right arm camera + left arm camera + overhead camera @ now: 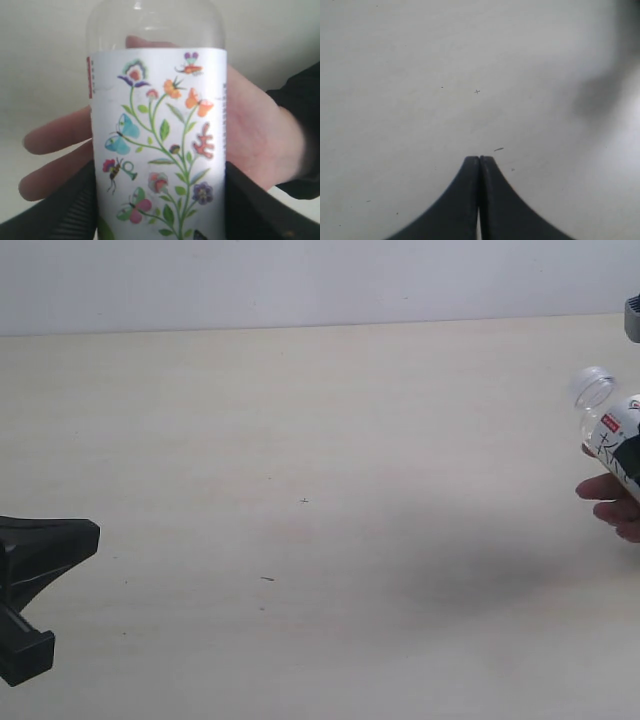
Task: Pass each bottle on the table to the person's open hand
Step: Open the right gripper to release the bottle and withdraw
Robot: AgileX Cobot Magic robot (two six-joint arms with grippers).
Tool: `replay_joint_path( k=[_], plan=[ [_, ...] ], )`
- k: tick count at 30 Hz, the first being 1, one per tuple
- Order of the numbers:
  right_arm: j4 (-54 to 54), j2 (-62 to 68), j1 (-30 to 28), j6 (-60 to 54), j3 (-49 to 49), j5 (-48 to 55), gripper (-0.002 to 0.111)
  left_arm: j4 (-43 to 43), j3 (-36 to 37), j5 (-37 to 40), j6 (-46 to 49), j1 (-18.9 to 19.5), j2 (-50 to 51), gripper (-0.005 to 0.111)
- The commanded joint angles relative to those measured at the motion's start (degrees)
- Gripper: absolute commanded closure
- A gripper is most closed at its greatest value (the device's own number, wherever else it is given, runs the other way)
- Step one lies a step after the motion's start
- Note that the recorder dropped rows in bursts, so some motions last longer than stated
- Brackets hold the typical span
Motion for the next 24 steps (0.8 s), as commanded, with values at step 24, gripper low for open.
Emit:
replay_joint_path(
  k=[24],
  plan=[
    [5.16, -8.13, 0.06, -2.07, -5.18, -5.52, 0.023, 0.2, 0.06, -0.02, 0.02, 0.18, -0.19, 0.107]
  ],
)
